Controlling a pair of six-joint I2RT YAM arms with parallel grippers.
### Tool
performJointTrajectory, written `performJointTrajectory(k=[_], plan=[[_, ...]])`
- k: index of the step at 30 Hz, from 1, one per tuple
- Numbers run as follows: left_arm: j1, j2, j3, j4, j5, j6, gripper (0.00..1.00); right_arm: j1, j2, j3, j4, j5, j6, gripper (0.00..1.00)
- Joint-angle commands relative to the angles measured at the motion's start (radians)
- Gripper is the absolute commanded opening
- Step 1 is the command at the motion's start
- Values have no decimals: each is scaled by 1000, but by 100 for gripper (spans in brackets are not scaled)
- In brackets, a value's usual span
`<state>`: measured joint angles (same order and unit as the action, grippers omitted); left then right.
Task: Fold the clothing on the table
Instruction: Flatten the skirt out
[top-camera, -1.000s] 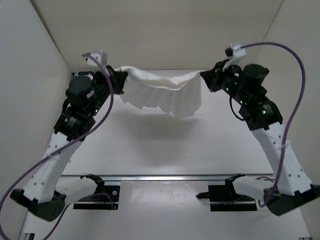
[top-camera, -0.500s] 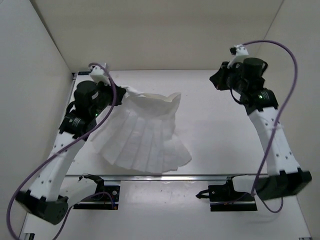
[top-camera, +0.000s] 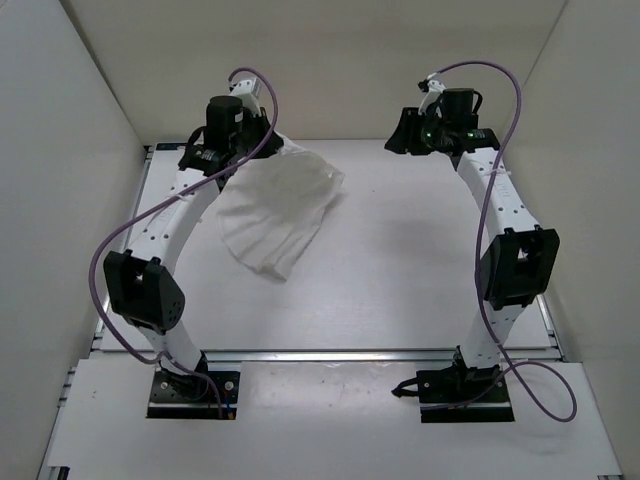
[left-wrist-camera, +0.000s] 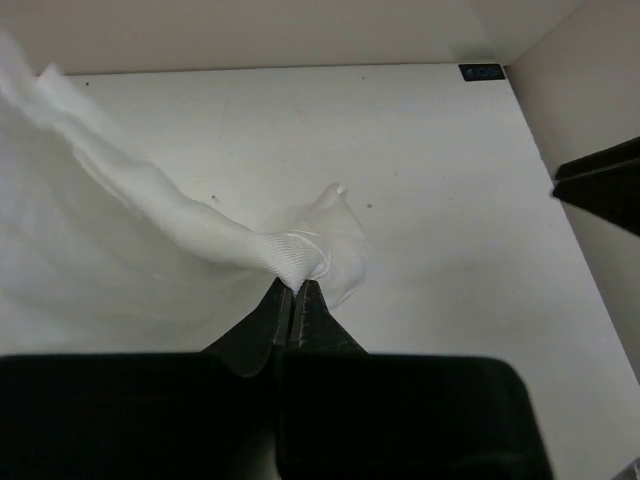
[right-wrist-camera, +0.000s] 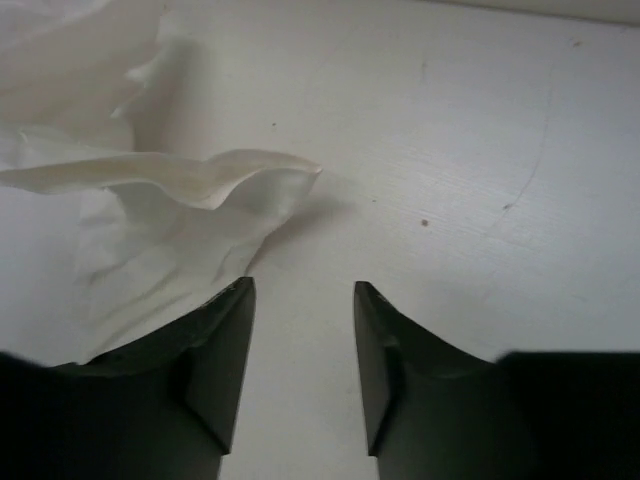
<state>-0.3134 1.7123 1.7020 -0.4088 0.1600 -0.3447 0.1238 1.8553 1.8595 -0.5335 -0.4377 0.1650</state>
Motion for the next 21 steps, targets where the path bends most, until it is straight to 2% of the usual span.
performJointTrajectory(k=[1, 3, 4, 6, 8, 11, 14, 16, 21], plan=[[-27, -133, 24, 30, 52, 33, 0, 4, -38, -71, 36, -82, 11, 45], [-58, -222, -53, 68, -5, 96, 0, 16, -102, -182, 96, -84, 24, 53], [-67, -285, -133, 83, -45, 89, 0, 22, -134, -254, 125, -81, 39, 61], [-46, -383, -281, 167, -30, 43, 0, 27, -184, -366, 234, -104, 54, 73], [-3, -477, -434, 189, -13, -6, 0, 36, -220, -471, 297, -133, 79, 90], [-6, -520, -513, 168, -5, -11, 0, 43, -237, -594, 384, -179, 154, 96], [-30, -534, -553, 165, 1, -14, 0, 30, -242, -727, 526, -280, 351, 98], [-44, -548, -577, 171, 4, -23, 0, 43, -252, -776, 641, -280, 433, 99], [-78, -550, -650, 176, 9, -13, 0, 112, -260, -826, 578, -297, 424, 98]])
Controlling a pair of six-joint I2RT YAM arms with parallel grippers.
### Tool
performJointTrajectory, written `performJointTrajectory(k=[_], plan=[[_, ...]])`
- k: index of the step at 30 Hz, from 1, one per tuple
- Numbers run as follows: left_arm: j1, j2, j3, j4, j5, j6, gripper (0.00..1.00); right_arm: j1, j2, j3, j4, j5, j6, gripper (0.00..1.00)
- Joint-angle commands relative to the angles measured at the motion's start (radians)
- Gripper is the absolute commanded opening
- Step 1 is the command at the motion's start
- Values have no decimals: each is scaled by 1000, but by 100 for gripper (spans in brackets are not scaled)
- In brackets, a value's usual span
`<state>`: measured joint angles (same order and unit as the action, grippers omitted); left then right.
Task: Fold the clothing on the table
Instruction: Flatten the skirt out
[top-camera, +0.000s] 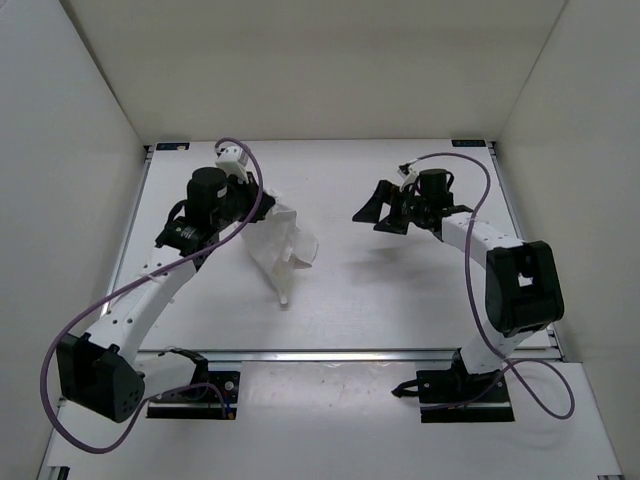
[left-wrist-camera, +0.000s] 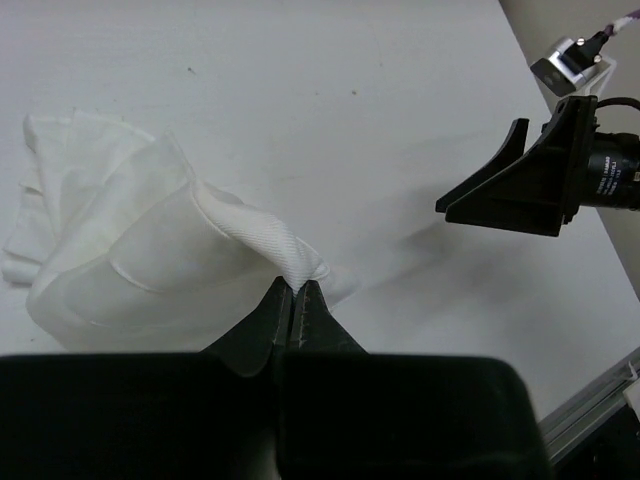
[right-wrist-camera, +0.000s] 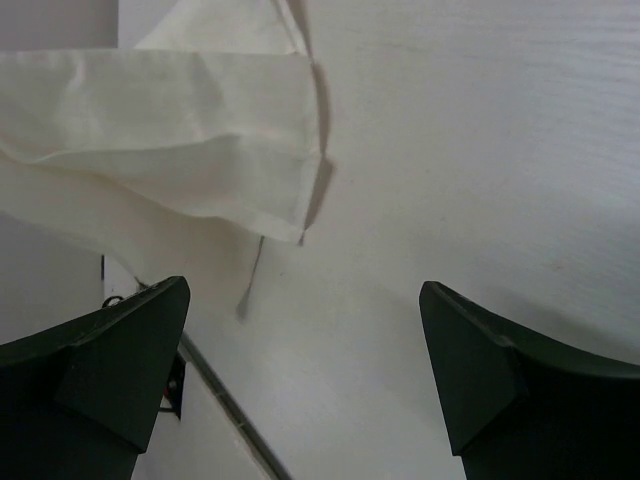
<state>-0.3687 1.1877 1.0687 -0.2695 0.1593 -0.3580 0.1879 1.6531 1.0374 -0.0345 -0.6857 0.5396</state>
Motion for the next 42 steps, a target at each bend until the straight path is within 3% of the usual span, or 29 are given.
performJointTrajectory(k=[1, 6, 10, 13, 16, 24, 28, 31, 37, 42], plan=[[-26, -23, -15, 39, 6, -2, 0, 65, -71, -19, 71, -49, 33, 96], [-82, 81, 66, 72, 6, 25, 0, 56, -142, -100, 94, -49, 40, 96], [-130, 231, 254, 110, -67, -7, 0, 21, -150, -83, 77, -116, 5, 89], [-125, 327, 394, 66, -158, -134, 0, 25, -153, -47, 55, -114, -64, 90], [-96, 378, 454, 7, -251, -254, 0, 108, -145, -33, -14, -43, -160, 92], [-24, 382, 268, 53, -181, -406, 0, 176, -116, -73, -33, 101, -205, 94], [-13, 360, 220, 49, -178, -398, 0, 84, -163, -98, -22, 210, -126, 94], [8, 308, 144, 58, -141, -398, 0, -37, -152, -131, 30, 181, 3, 93], [-36, 158, -74, 67, -64, -398, 0, -71, 95, 143, -148, 147, 2, 90], [-130, 118, -115, -63, -44, -340, 0, -9, 238, 355, -238, 175, 8, 90]])
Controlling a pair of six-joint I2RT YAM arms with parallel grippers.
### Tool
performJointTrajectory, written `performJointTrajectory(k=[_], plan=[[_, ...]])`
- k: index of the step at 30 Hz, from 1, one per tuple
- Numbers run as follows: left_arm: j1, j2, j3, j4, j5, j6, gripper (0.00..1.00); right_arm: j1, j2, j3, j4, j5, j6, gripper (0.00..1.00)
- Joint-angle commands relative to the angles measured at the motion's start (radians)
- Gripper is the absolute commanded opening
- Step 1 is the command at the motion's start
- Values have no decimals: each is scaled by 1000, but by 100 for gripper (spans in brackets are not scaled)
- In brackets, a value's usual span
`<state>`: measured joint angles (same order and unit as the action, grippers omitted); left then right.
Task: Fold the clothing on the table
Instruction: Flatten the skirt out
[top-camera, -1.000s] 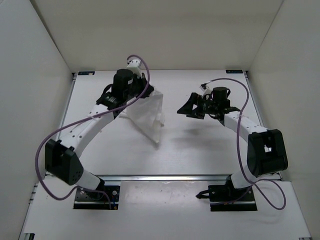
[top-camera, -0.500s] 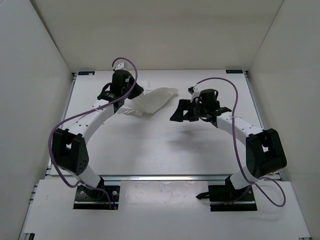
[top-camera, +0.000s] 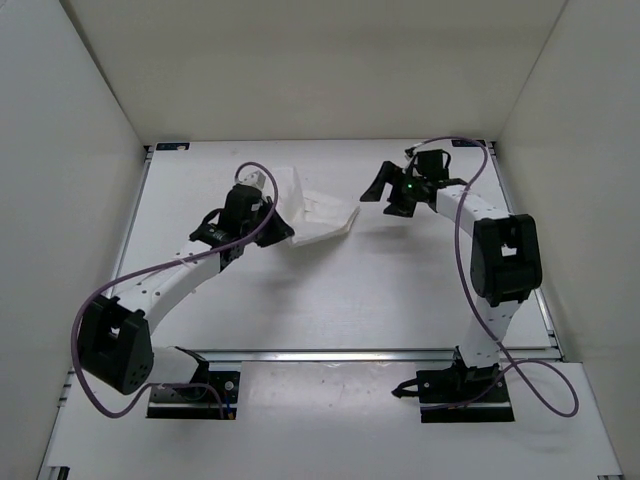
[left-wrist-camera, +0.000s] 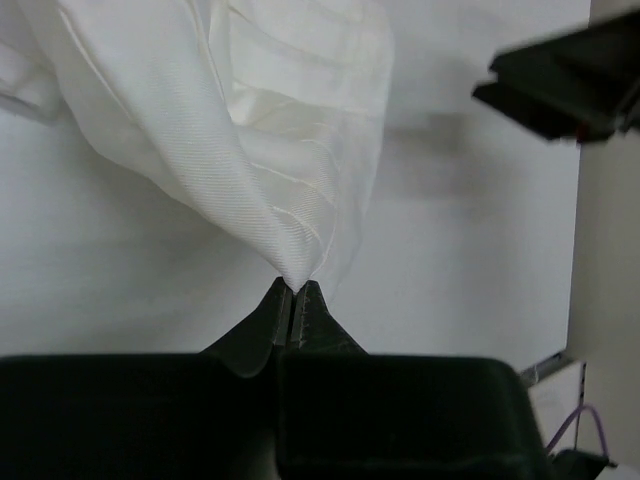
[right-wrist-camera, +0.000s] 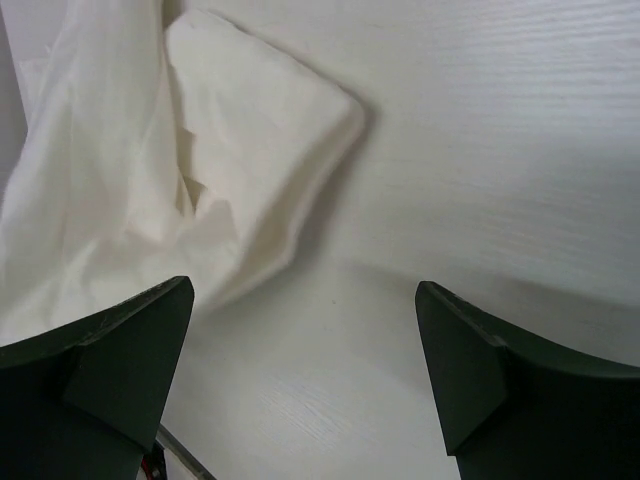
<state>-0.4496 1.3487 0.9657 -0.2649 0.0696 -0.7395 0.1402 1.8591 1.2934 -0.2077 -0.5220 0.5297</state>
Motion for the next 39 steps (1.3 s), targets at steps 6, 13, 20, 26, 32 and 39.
performJointTrajectory(k=[6, 13, 20, 26, 32, 39], plan=[[-40, -105, -100, -111, 68, 48, 0, 81, 118, 190, -140, 11, 30, 87], [-31, -137, -131, -108, 68, 60, 0, 98, 146, 141, -128, 33, 24, 78], [-37, -149, -131, -111, 65, 74, 0, 128, 238, 234, -202, 77, -60, 77], [-35, -148, -131, -109, 76, 72, 0, 125, 298, 277, -199, 37, -68, 75], [-27, -143, -136, -97, 81, 71, 0, 128, 305, 282, -210, 25, -68, 60], [-34, -134, -125, -93, 88, 69, 0, 136, 318, 241, -182, -7, -51, 53]])
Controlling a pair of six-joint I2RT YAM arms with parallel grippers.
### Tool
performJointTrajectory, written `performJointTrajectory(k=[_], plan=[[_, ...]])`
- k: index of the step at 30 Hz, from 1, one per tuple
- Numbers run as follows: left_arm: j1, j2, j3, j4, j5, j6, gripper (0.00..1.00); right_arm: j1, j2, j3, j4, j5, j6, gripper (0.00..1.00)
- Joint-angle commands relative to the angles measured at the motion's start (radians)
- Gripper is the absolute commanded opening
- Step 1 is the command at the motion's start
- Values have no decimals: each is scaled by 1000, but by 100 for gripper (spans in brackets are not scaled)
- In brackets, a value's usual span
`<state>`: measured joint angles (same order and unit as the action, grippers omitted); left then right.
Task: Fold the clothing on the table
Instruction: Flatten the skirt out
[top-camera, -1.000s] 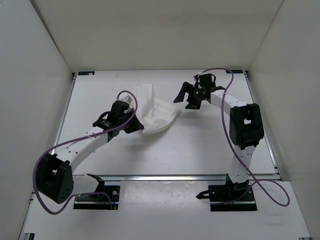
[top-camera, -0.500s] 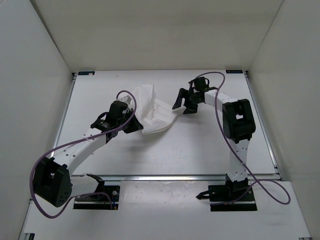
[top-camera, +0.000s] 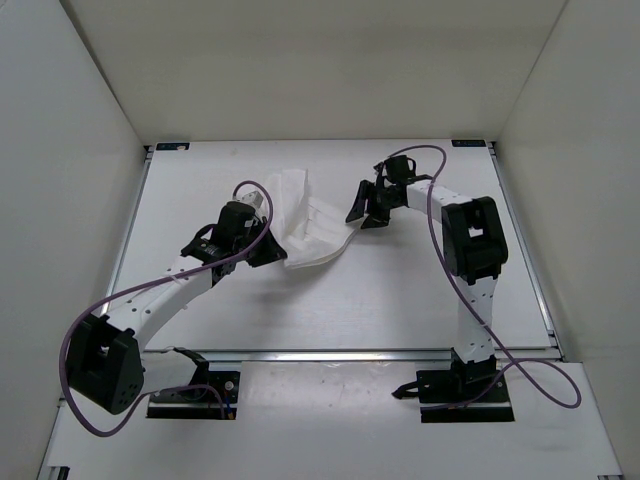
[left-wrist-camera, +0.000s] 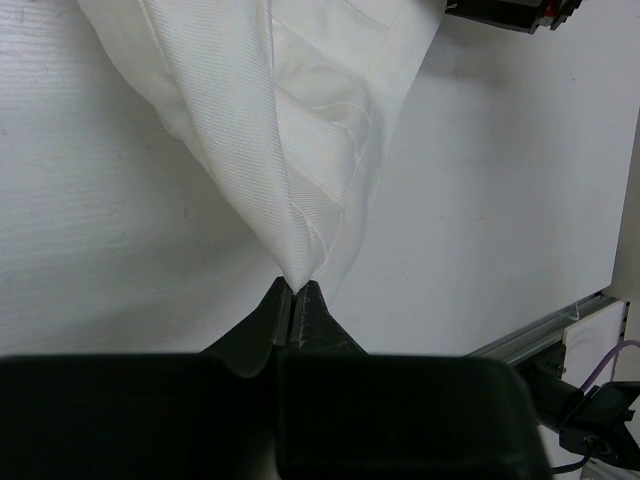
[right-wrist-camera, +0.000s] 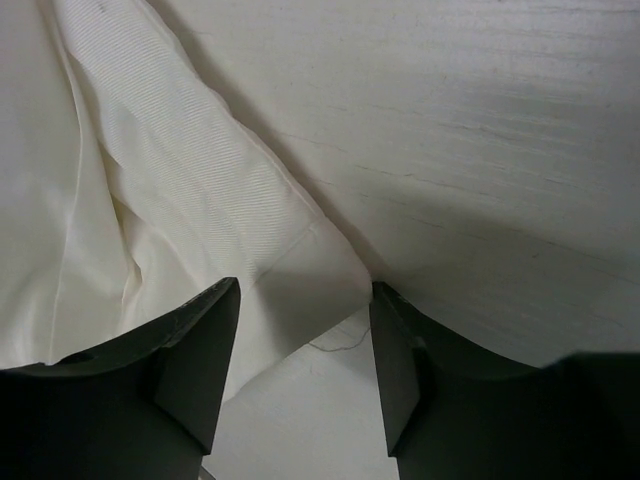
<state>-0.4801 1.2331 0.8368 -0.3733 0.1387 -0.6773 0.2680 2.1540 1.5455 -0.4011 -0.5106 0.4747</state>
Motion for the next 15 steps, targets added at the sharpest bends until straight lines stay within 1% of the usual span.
performJointTrajectory(k=[1, 4, 6, 7, 8, 9, 13, 15], plan=[[-2, -17, -4, 16, 15, 7, 0, 7, 27, -7, 7, -23, 7, 51], [0, -17, -2, 14, 24, 7, 0, 17, 44, 16, 7, -17, 4, 42], [5, -23, -4, 23, 25, 9, 0, 16, 58, 33, -2, -20, 2, 25], [6, -24, -7, 22, 30, 7, 0, 16, 60, 31, -5, -14, 1, 20], [9, -24, -10, 24, 29, 15, 0, 17, 60, 40, -5, -25, -4, 9], [11, -27, -11, 25, 32, 10, 0, 17, 66, 45, -11, -20, -4, 1], [34, -44, -27, 45, 53, 21, 0, 10, 43, 45, 4, -2, -8, 0], [47, -44, -25, 62, 85, 56, 0, 13, 12, 63, -2, 35, -19, 0]])
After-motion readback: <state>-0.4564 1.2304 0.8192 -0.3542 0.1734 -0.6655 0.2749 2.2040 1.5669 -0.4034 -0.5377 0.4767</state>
